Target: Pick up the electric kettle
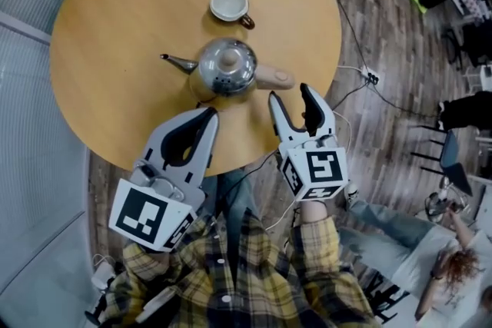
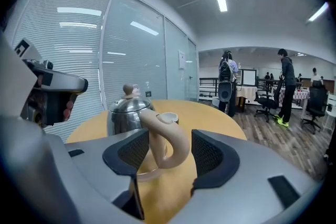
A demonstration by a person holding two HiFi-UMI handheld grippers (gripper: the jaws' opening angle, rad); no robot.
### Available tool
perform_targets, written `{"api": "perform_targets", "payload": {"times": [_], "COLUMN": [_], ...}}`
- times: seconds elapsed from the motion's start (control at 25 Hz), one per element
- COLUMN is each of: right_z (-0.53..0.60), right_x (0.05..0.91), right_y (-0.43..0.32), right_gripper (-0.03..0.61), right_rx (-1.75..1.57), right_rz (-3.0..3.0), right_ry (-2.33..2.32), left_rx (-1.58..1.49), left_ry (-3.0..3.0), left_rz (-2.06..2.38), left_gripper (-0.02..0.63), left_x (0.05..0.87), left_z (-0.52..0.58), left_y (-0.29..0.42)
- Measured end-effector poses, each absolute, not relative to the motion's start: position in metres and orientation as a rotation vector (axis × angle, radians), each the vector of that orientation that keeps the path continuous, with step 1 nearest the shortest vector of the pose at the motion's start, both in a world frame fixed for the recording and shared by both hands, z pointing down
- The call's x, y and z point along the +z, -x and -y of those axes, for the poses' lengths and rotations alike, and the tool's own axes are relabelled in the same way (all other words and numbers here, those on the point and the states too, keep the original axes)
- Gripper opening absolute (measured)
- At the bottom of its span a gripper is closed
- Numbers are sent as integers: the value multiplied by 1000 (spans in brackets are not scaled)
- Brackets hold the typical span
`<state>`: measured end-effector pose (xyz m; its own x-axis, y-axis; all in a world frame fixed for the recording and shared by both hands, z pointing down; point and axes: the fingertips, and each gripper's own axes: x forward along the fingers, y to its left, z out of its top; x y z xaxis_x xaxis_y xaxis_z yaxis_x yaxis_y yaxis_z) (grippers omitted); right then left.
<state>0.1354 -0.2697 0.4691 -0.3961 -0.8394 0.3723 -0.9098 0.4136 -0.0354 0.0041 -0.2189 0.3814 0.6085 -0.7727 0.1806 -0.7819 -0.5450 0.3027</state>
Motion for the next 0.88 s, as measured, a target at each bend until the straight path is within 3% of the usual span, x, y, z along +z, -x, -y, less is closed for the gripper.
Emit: {"api": "perform_targets", "payload": {"times": [0.88], "right_z": [316], "right_x": [517], "right_y": [-143], "right_gripper": [253], "right_rx": [450], "right_rz": [2344], "right_ry": [-1618], "left_rx": [56], "left_ry": [-2426], "left_rz": [1274], "left_gripper": [5], "left_x": [413], "left_z": [237], "left_y": [2]}}
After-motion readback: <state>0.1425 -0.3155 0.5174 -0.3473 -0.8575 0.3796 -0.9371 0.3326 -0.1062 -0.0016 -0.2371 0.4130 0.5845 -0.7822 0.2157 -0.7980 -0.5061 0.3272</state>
